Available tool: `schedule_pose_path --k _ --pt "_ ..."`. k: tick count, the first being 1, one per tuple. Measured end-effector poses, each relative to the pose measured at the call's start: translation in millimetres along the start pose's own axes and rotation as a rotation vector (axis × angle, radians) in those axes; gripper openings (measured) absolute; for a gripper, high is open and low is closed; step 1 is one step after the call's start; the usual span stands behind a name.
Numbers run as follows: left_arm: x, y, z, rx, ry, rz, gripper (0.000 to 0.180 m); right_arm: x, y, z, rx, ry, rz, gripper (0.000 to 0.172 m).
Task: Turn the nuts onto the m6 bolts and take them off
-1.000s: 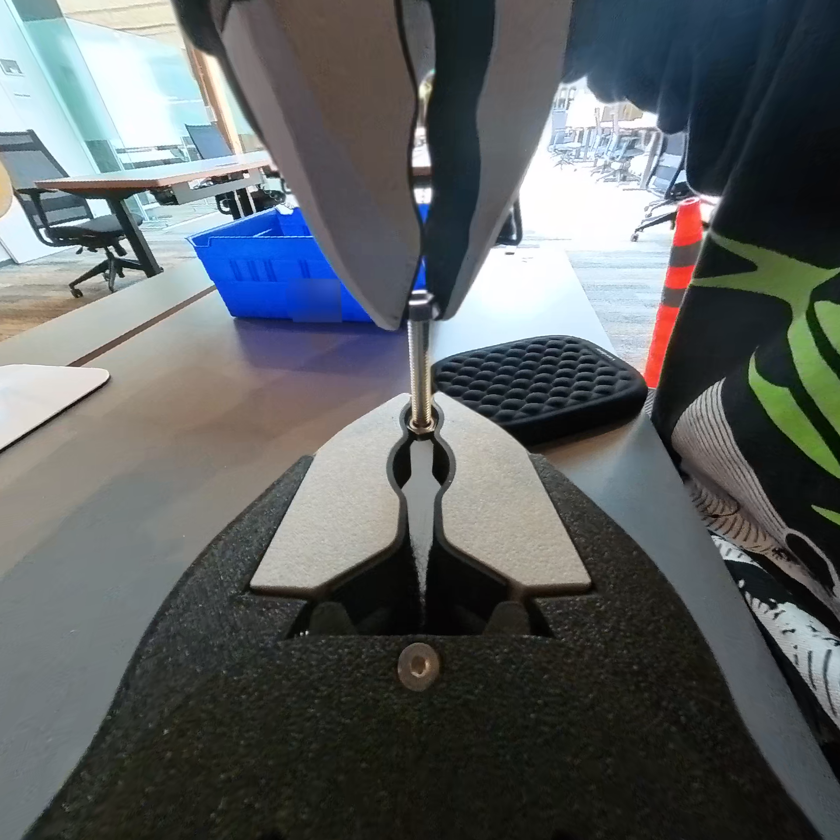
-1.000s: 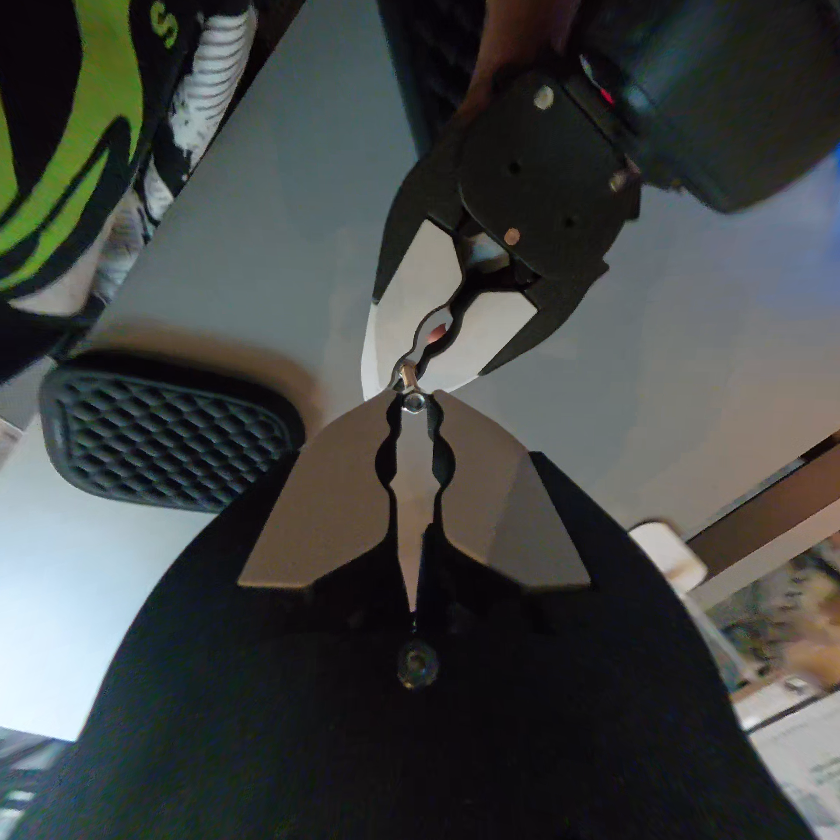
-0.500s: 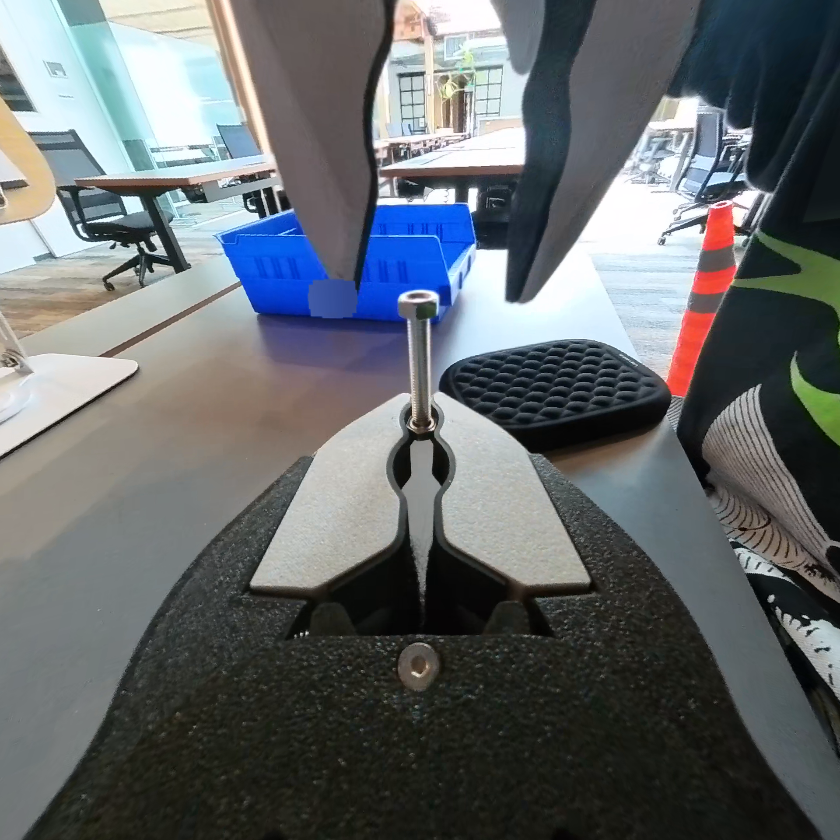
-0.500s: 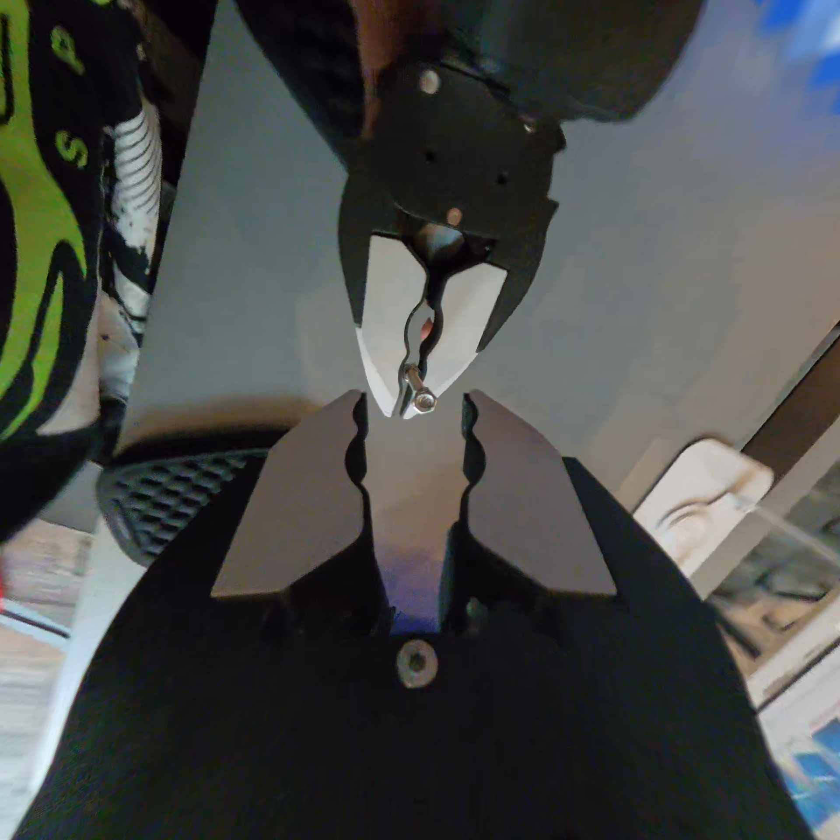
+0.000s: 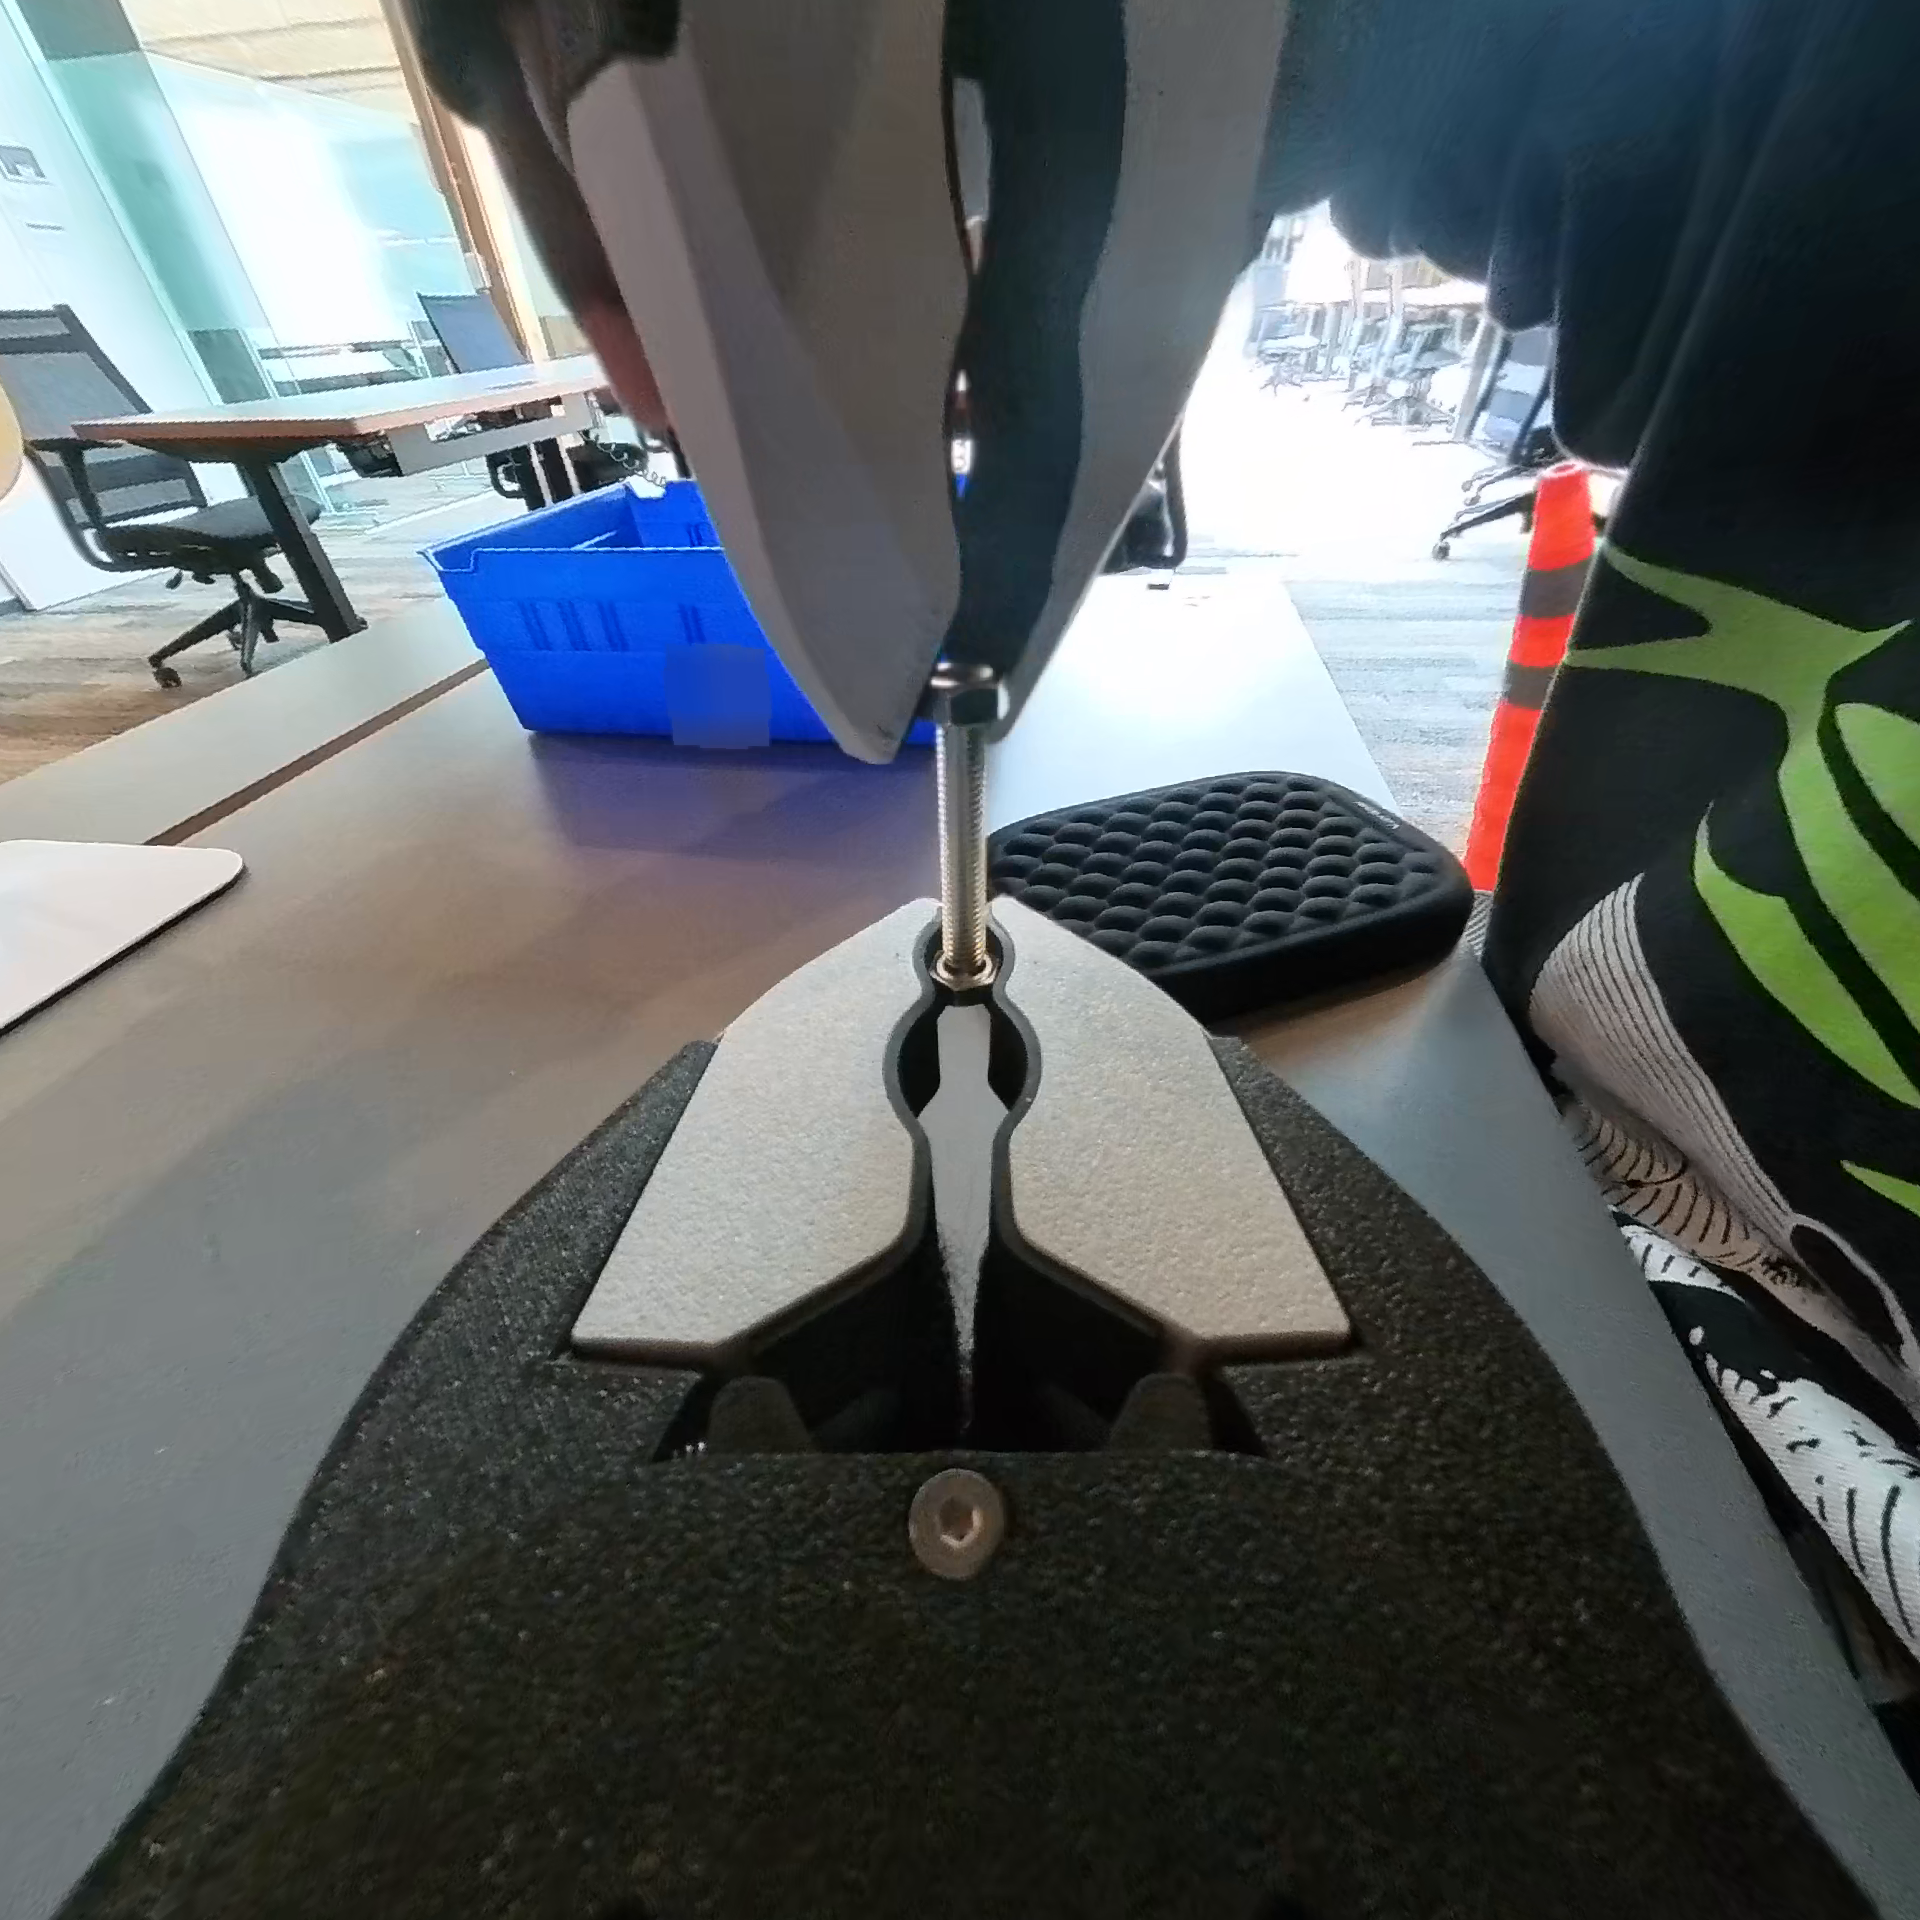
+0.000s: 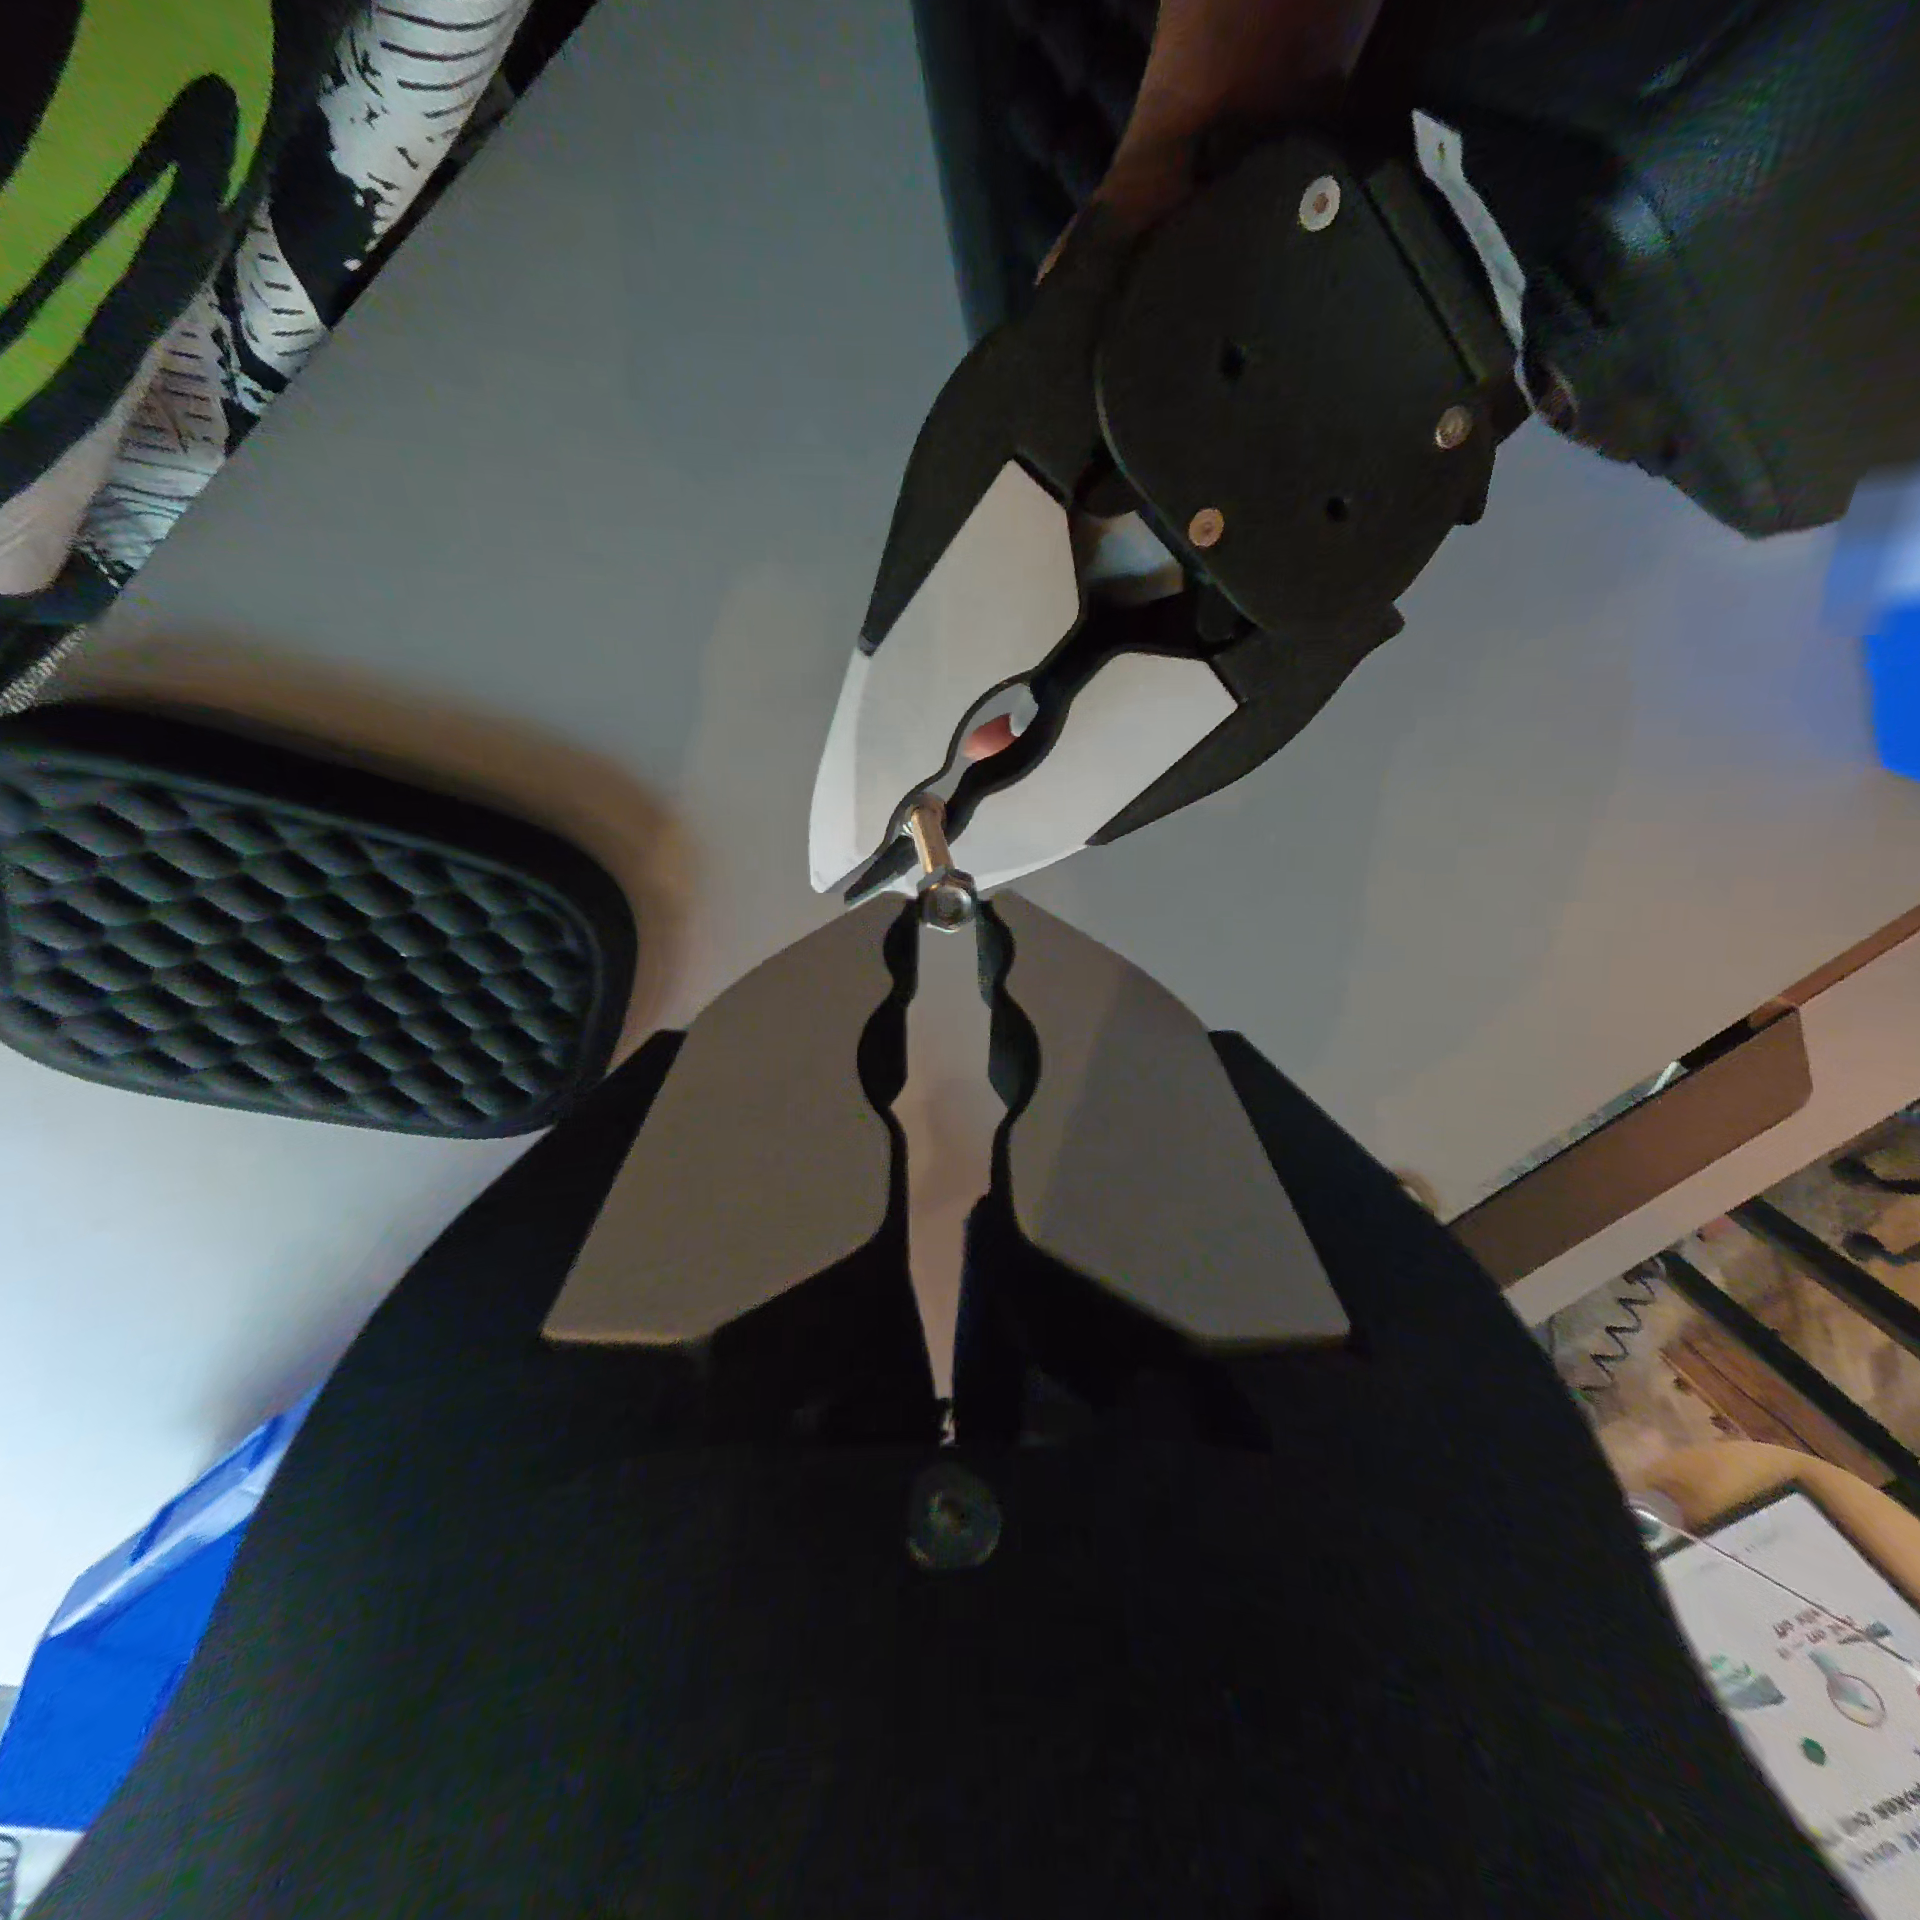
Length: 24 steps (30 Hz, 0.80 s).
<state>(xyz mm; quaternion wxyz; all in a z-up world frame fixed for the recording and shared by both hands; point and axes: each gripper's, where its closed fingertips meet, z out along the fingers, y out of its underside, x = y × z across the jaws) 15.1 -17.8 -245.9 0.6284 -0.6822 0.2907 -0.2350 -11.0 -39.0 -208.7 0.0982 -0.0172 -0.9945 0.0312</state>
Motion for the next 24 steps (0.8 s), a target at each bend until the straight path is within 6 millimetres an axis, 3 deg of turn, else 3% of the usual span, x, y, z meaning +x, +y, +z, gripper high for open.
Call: schedule_pose_path --k 4,9,12,16,21,24 --pt "-4.2 -0.2 -0.5 0.004 -0.026 -0.009 0.004 2.6 0.5 0.2 0.009 0.011 0.200 0.010" --pt "-15.2 0.9 -2.4 -0.002 -0.096 -0.019 0.004 8.0 3.6 2.3 -0.016 0.066 0.681 0.010" --pt "-14.7 0.4 -2.1 0.000 -0.097 -0.012 0.004 8.9 -0.1 2.4 0.016 0.088 0.717 0.013" --pt "-13.4 -0.6 -2.6 0.007 -0.078 -0.024 0.004 14.0 -2.1 -4.6 0.059 0.099 0.555 0.037" --pt "-11.3 -1.4 -2.6 0.012 -0.058 -0.028 0.004 9.2 -6.9 -13.9 0.123 0.062 0.198 0.035" --pt "-8.4 -1.9 -2.4 0.017 -0.036 -0.027 0.004 5.2 -8.6 -11.5 0.127 0.034 0.081 0.032"
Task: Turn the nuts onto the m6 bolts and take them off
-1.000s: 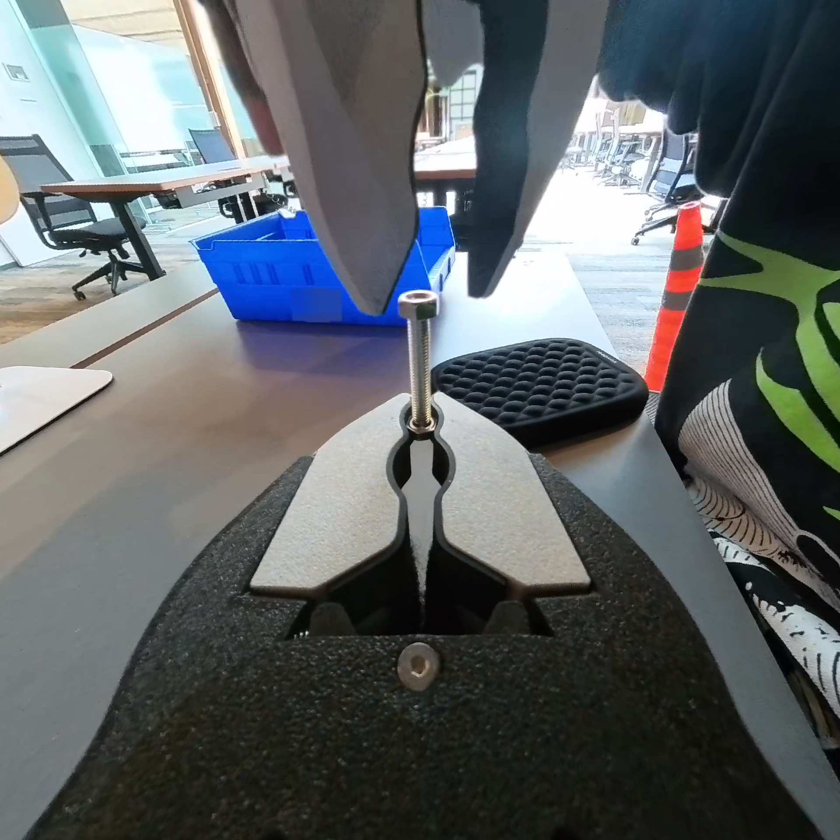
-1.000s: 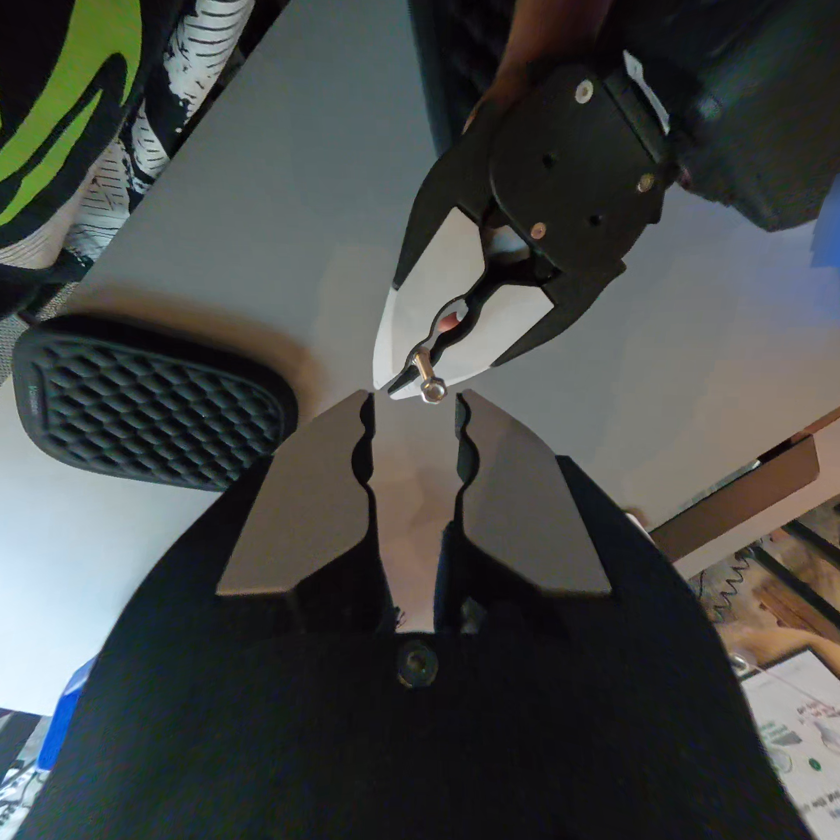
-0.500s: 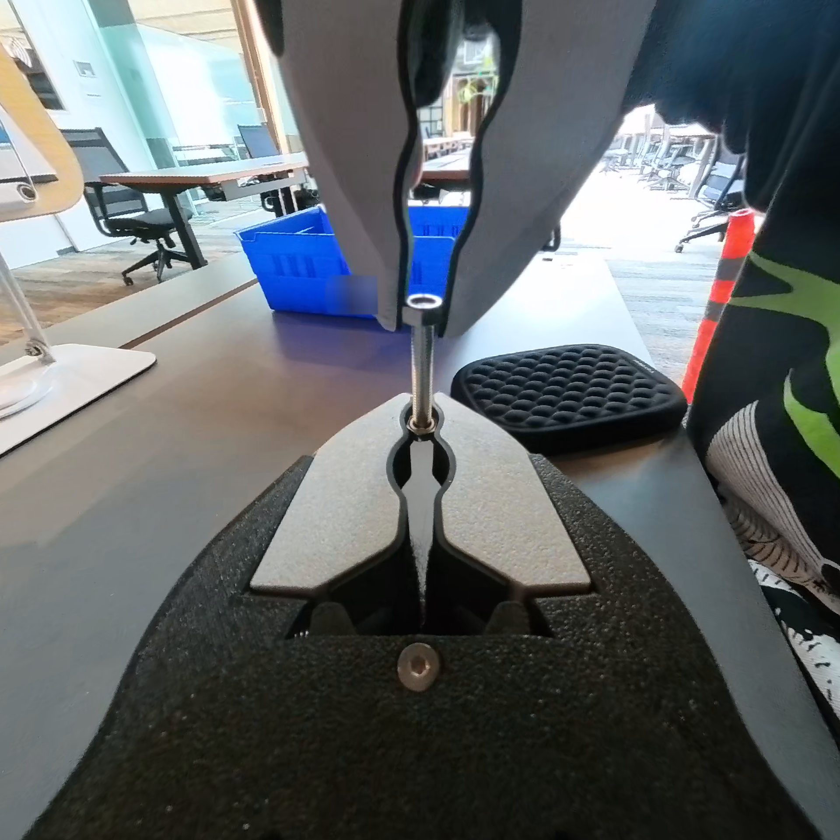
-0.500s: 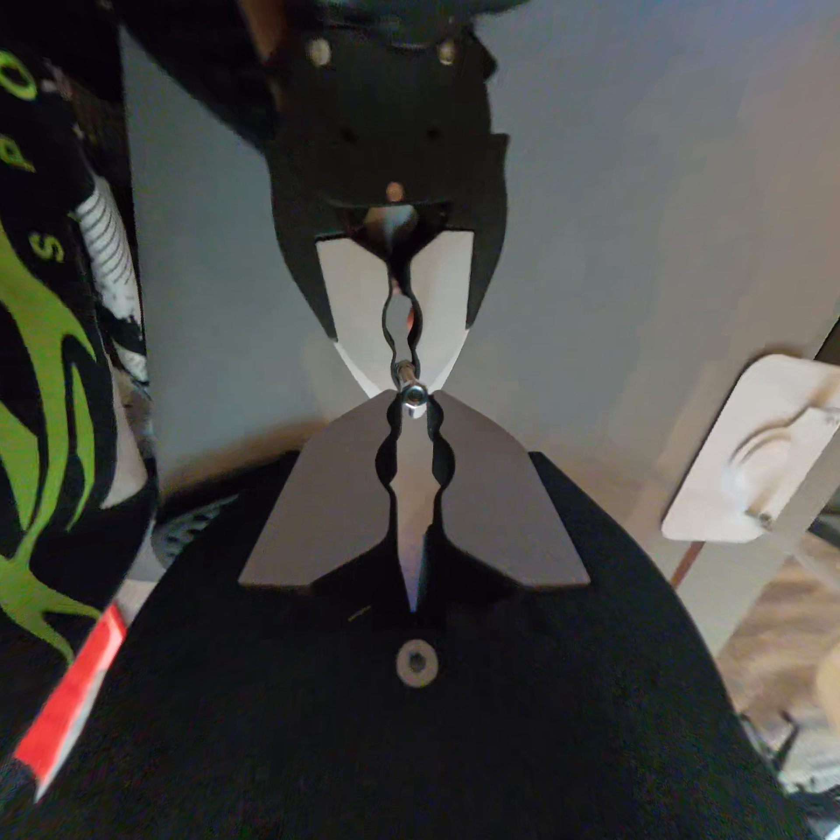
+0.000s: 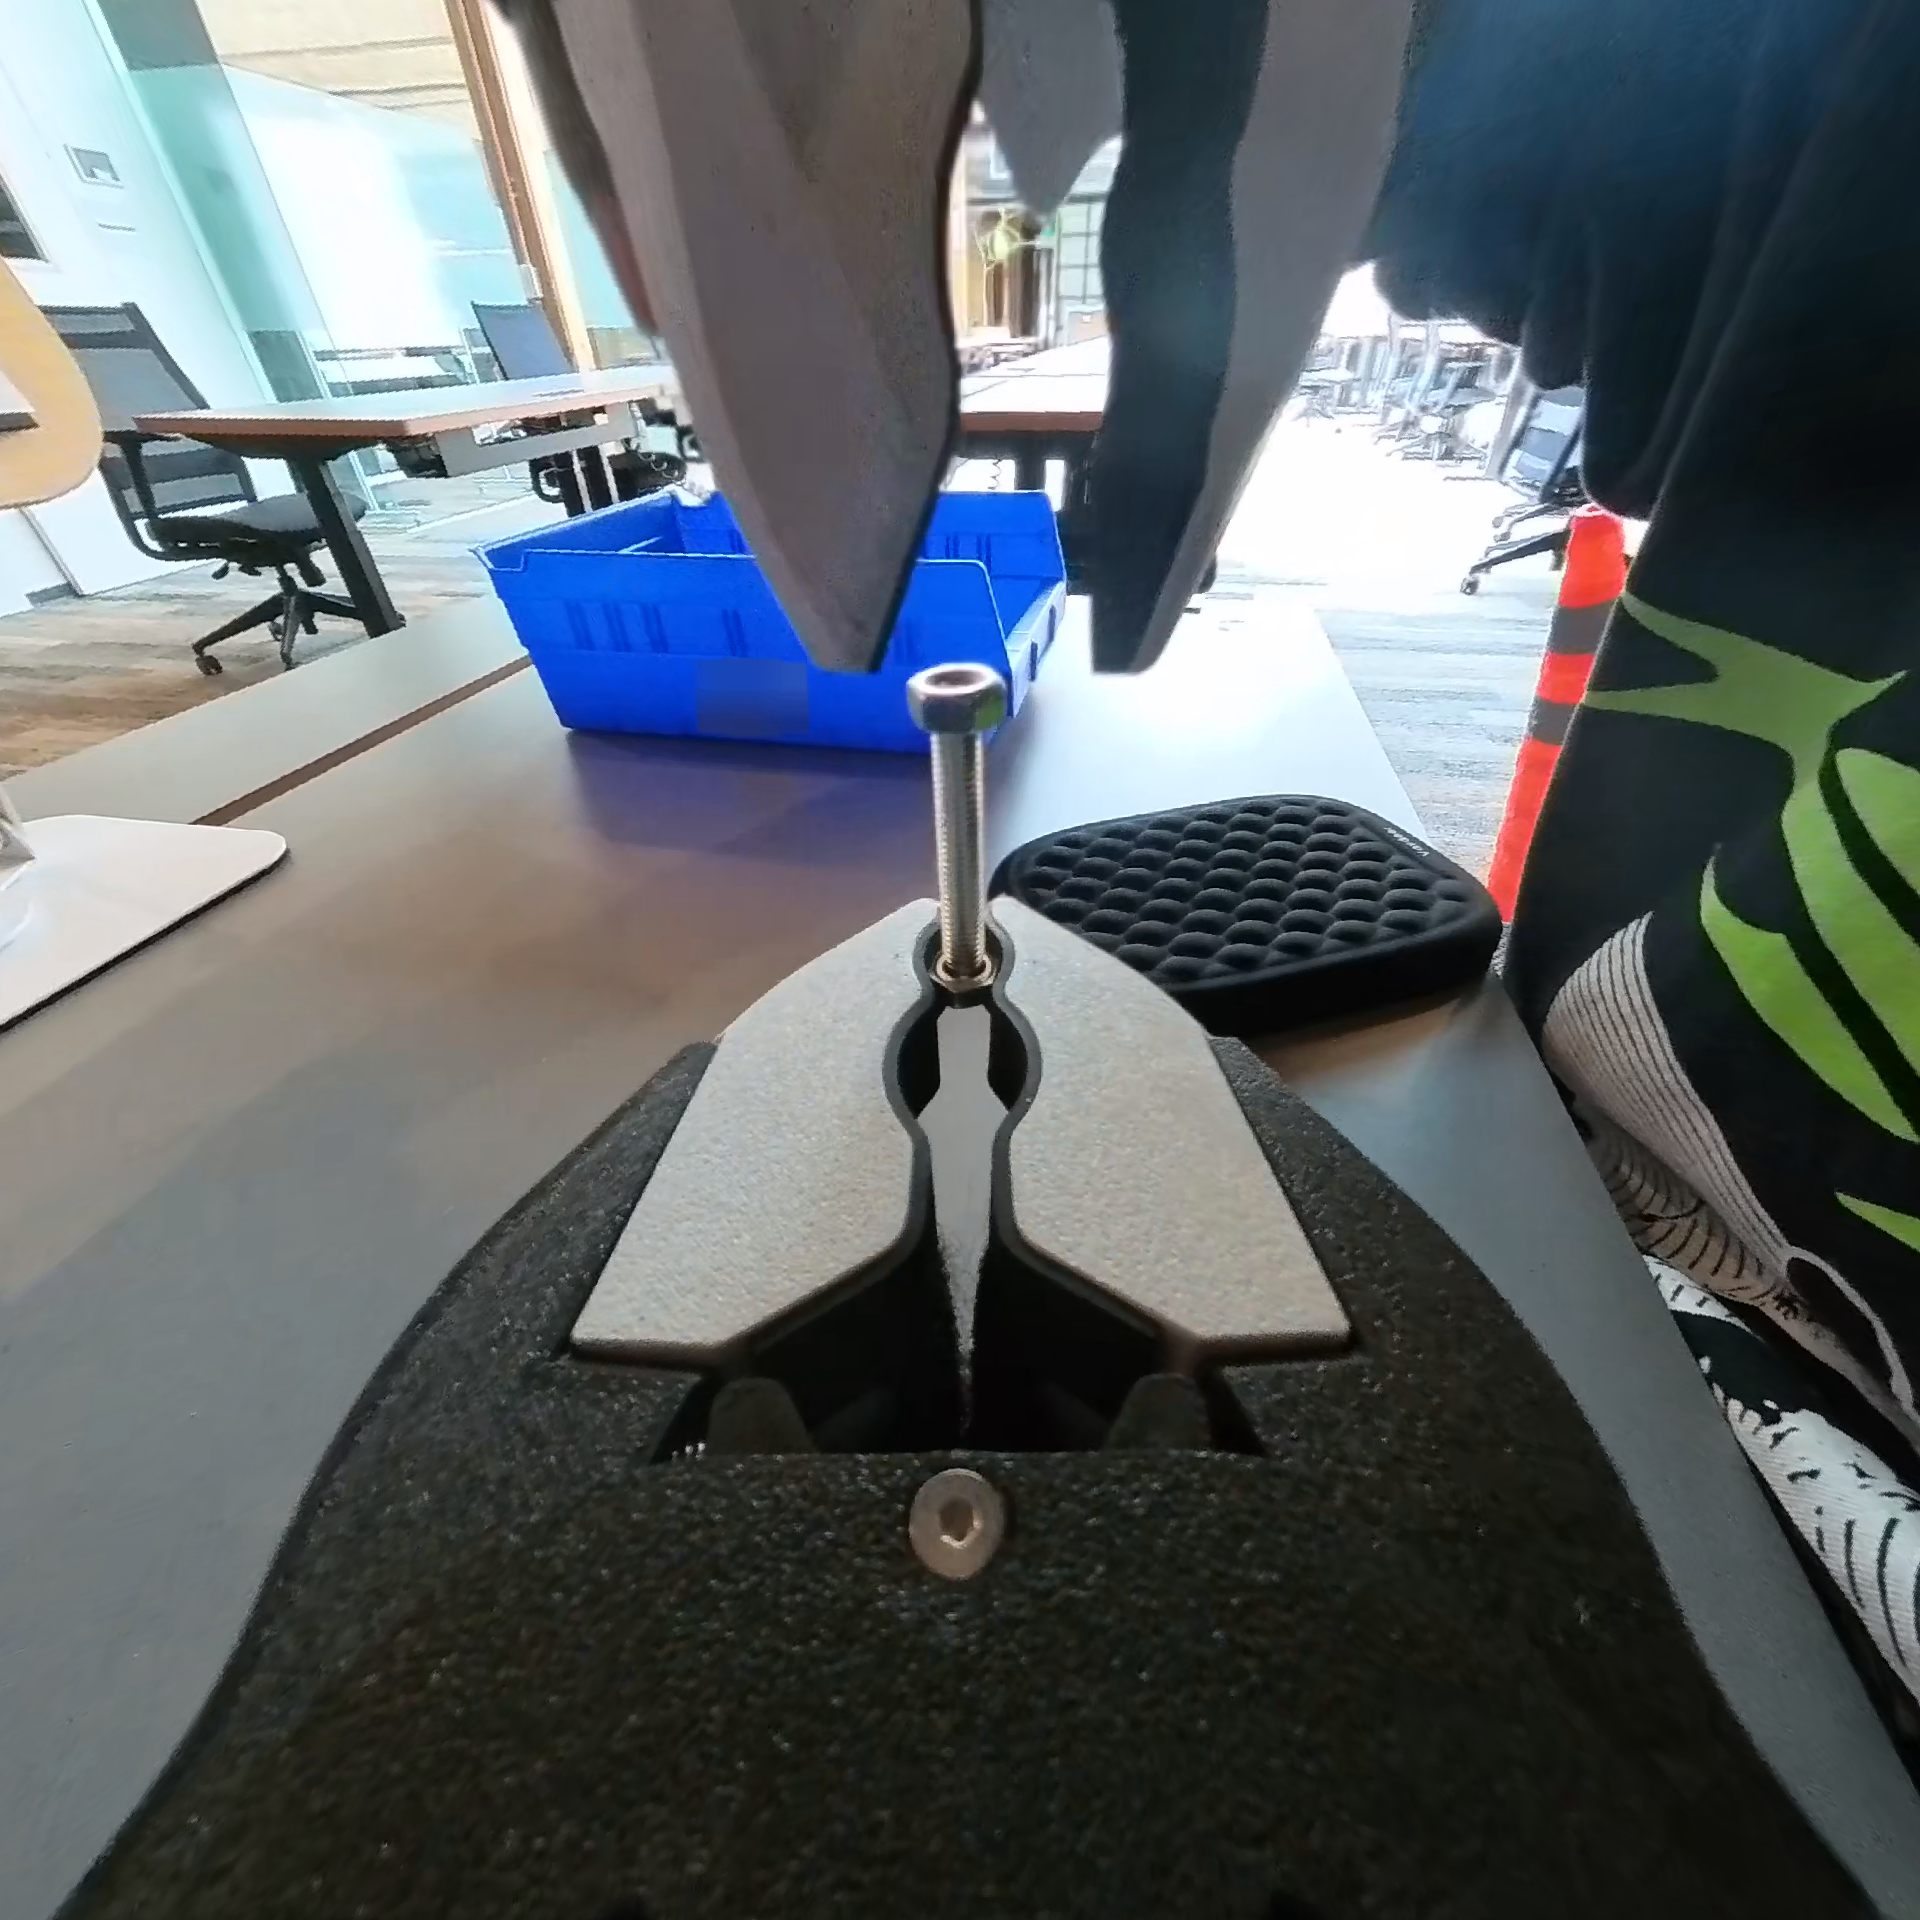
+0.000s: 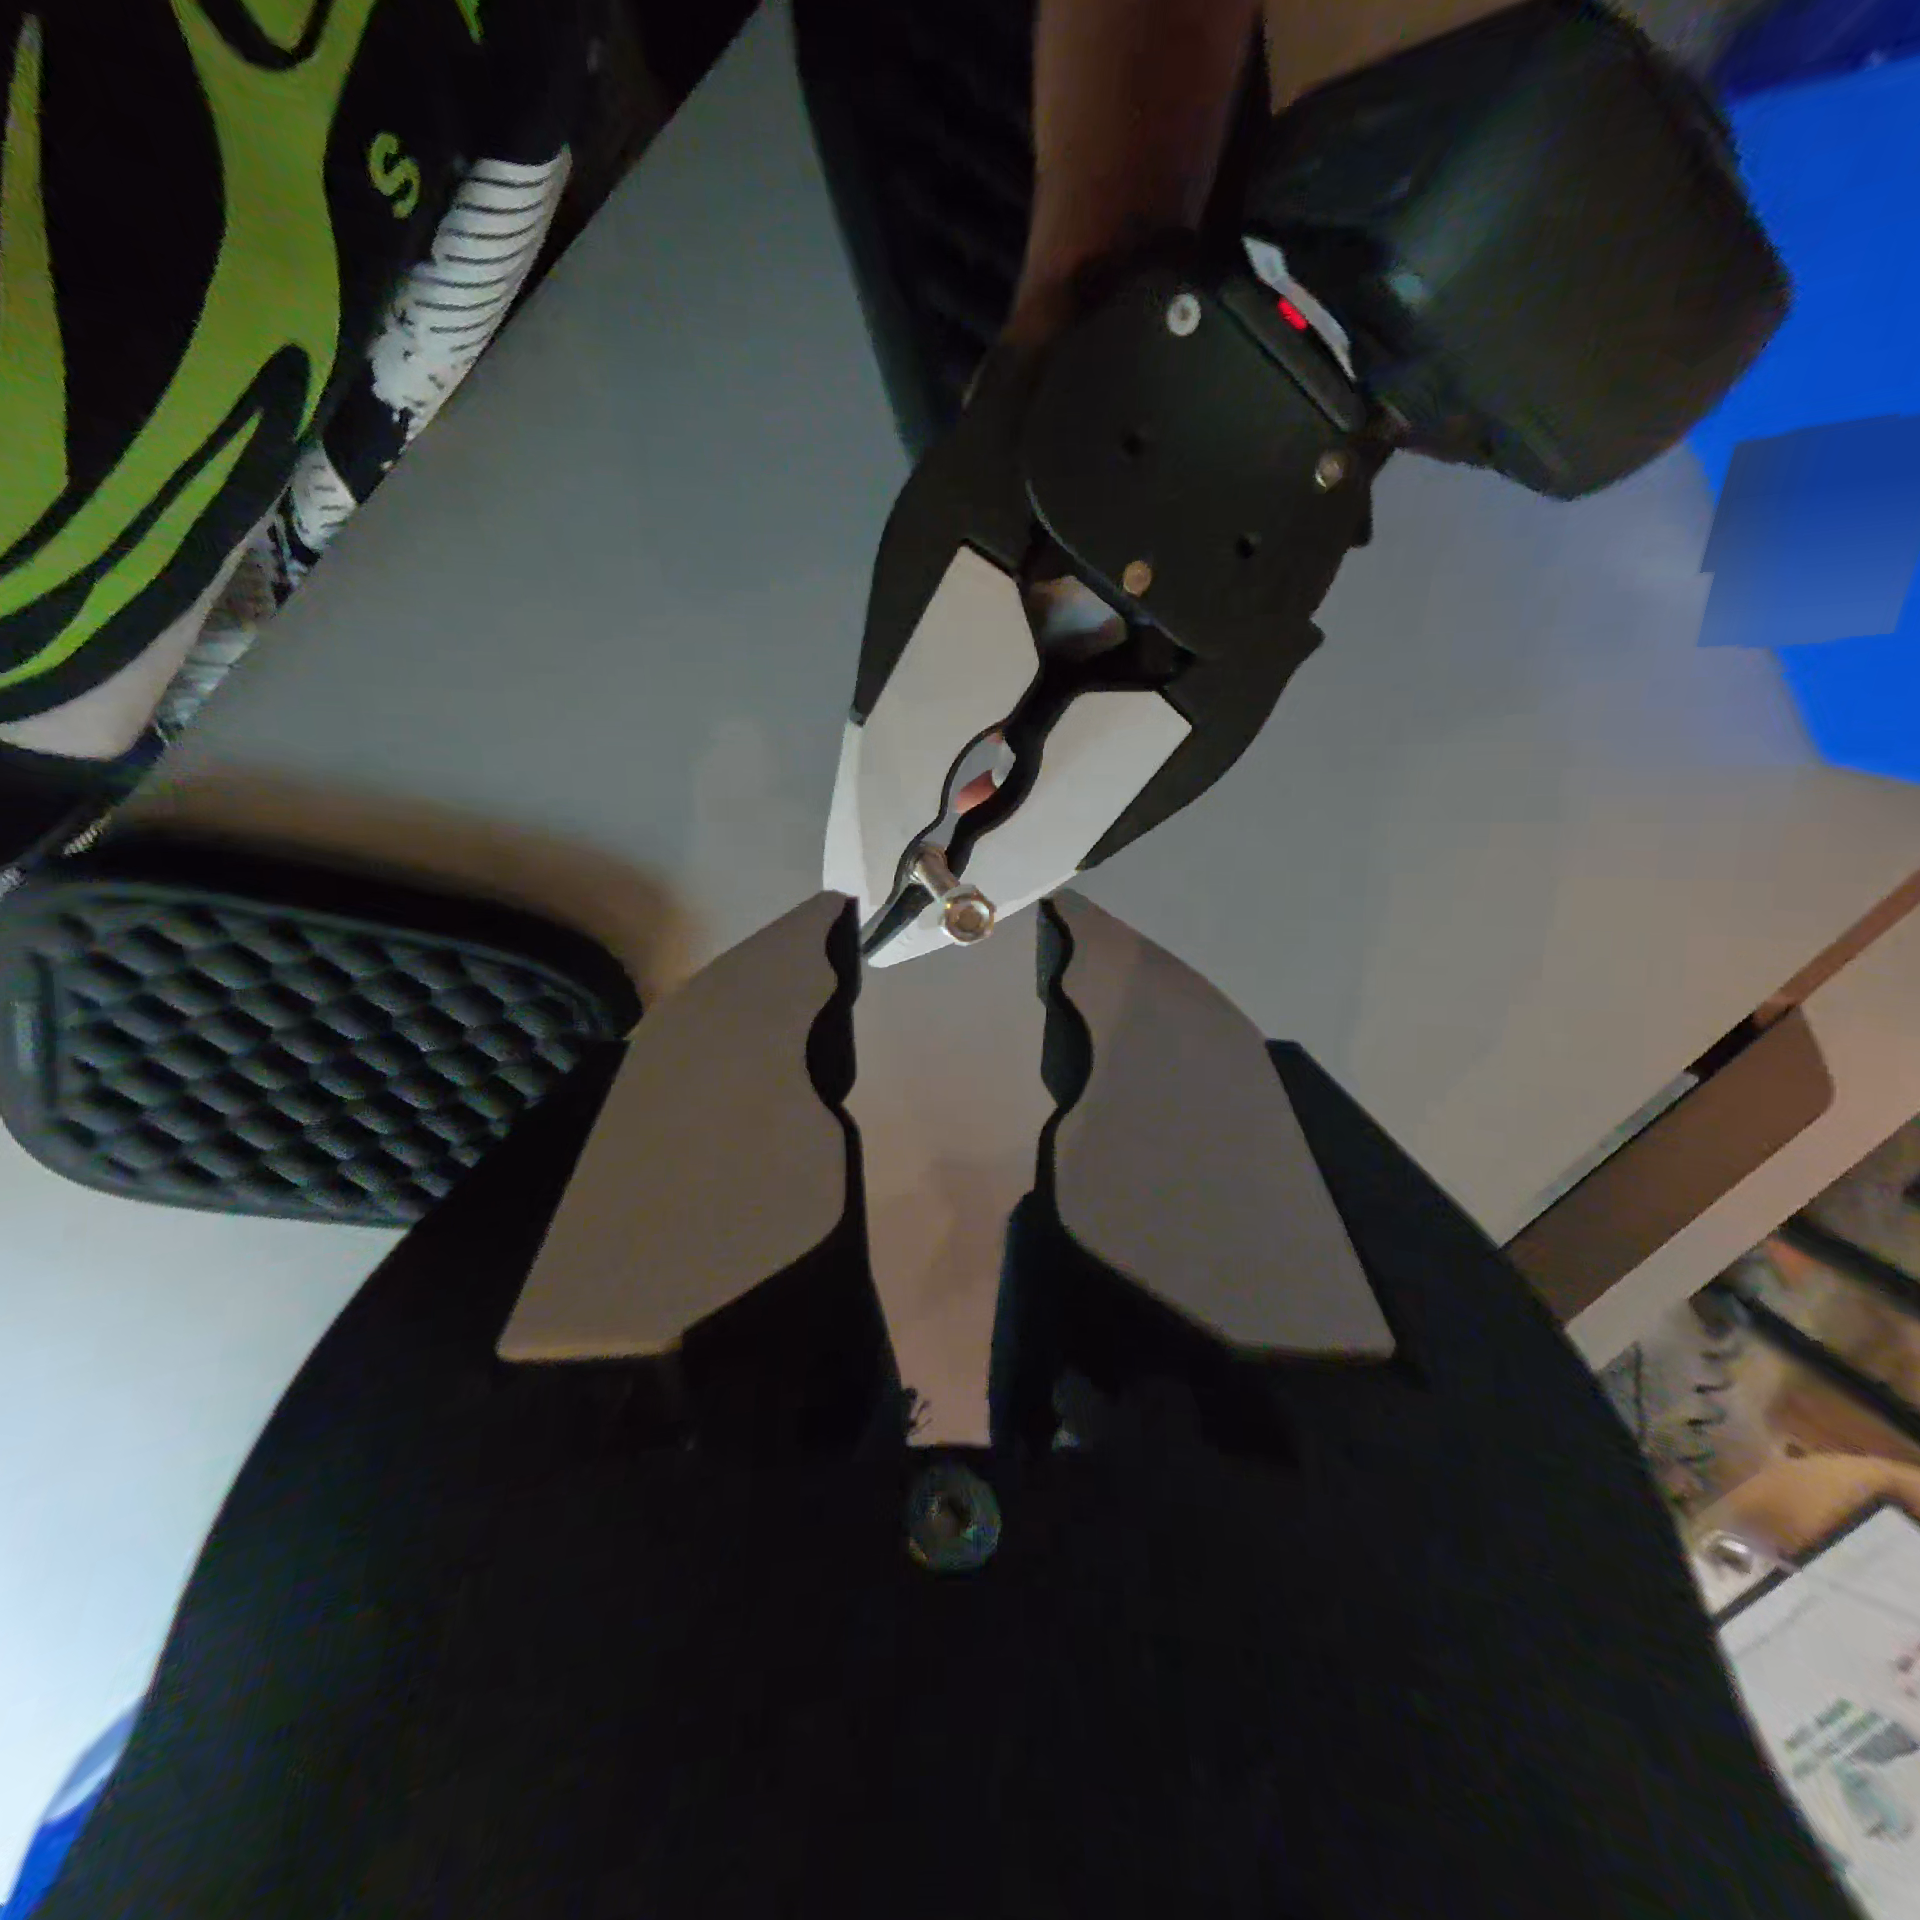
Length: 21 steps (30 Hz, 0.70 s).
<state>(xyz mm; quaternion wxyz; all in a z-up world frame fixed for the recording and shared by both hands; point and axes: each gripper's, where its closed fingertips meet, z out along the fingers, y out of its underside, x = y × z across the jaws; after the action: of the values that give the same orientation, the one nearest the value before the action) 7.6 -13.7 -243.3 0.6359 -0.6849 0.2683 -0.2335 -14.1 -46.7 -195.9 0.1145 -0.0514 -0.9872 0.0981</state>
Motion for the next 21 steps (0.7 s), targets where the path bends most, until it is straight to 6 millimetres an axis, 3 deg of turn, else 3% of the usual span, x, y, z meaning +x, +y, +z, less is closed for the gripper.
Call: schedule_pose_path --k 15,21 --pt "1.0 -0.4 -0.2 0.004 0.020 -0.013 0.004 4.0 -6.2 -7.2 0.102 -0.041 -0.106 0.025" --pt "3.5 -0.4 0.2 0.003 0.031 -0.008 0.004 3.4 -3.5 -1.5 0.059 -0.048 -0.142 0.021"
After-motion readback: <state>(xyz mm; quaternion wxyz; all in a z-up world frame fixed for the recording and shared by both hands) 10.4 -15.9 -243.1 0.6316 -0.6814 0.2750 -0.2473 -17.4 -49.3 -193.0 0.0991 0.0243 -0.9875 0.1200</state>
